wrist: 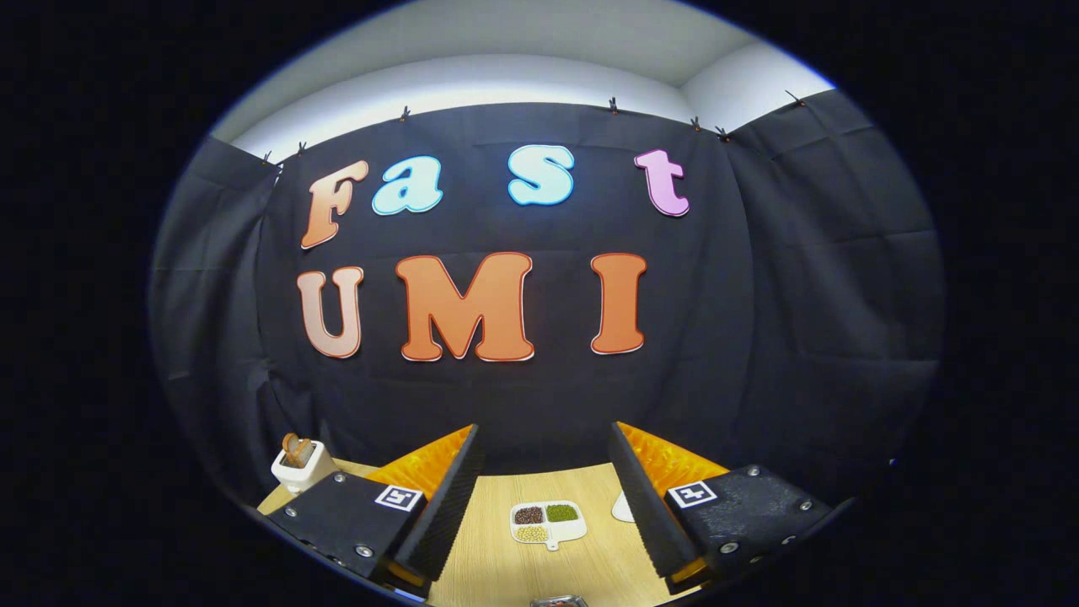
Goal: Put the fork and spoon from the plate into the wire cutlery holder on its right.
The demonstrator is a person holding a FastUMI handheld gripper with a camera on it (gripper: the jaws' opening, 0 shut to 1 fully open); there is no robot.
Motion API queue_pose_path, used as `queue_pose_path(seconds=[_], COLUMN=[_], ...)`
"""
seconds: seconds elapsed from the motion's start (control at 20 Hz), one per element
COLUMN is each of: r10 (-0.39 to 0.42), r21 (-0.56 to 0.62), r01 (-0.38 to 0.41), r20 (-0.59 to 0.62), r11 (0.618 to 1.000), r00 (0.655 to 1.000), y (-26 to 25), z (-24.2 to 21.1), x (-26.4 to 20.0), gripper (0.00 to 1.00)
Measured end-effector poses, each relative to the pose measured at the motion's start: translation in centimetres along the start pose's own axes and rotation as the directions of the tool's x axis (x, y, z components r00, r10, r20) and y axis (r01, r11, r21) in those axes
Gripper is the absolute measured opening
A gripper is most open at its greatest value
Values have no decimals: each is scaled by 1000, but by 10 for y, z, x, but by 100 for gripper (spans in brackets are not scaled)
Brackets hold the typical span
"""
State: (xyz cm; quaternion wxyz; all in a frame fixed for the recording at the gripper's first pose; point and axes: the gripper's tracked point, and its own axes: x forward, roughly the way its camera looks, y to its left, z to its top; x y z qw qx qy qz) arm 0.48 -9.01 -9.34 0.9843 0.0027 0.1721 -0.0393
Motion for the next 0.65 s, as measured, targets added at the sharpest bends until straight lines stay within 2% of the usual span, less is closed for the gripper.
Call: queue_pose_path(seconds=[0.3, 0.65], r10=[47, 76], r21=[23, 16], r01=[-49, -80], r20=[83, 172], r11=[999, 997], r00=[995, 982], y=[14, 26], z=[21, 41], x=[-4, -9], gripper=[96, 97])
